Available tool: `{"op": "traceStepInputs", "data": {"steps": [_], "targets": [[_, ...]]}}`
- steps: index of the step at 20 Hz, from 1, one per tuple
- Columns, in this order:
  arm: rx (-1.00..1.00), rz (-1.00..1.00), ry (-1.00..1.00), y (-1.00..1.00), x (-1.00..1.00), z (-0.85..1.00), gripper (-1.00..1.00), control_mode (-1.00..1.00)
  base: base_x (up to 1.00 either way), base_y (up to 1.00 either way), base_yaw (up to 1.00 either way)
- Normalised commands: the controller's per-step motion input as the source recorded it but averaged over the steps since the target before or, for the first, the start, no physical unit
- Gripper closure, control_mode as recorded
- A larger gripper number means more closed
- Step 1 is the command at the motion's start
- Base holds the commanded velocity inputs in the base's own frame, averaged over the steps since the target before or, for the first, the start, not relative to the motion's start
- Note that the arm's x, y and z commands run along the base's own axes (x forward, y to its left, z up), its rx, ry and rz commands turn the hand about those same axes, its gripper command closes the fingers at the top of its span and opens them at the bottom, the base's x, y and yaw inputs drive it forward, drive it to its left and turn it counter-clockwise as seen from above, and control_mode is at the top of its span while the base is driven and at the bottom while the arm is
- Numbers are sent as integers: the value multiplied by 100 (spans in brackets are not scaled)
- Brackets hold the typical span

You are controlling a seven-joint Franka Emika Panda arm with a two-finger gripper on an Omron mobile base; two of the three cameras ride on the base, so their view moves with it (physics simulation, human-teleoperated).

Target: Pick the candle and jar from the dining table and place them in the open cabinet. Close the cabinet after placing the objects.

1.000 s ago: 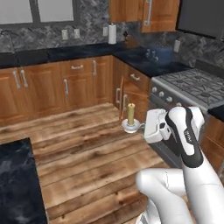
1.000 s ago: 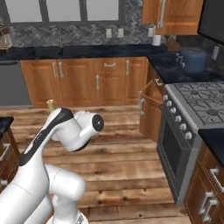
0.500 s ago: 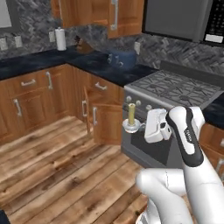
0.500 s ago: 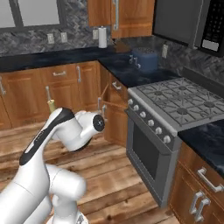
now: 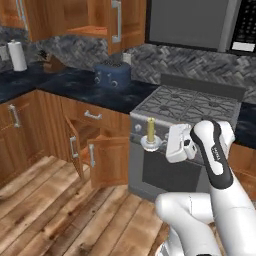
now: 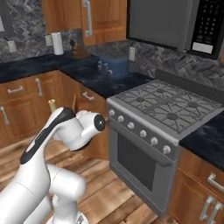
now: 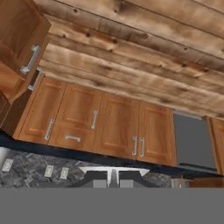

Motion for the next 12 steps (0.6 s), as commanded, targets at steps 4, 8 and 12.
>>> {"op": "traceStepInputs", "data": {"steps": [4,8,12], "targets": [[0,0,0,0,0,0,100,100,63,76,-45],[0,0,0,0,0,0,100,100,57,81,-43],[0,0,0,0,0,0,100,100,43,90,-40]]}}
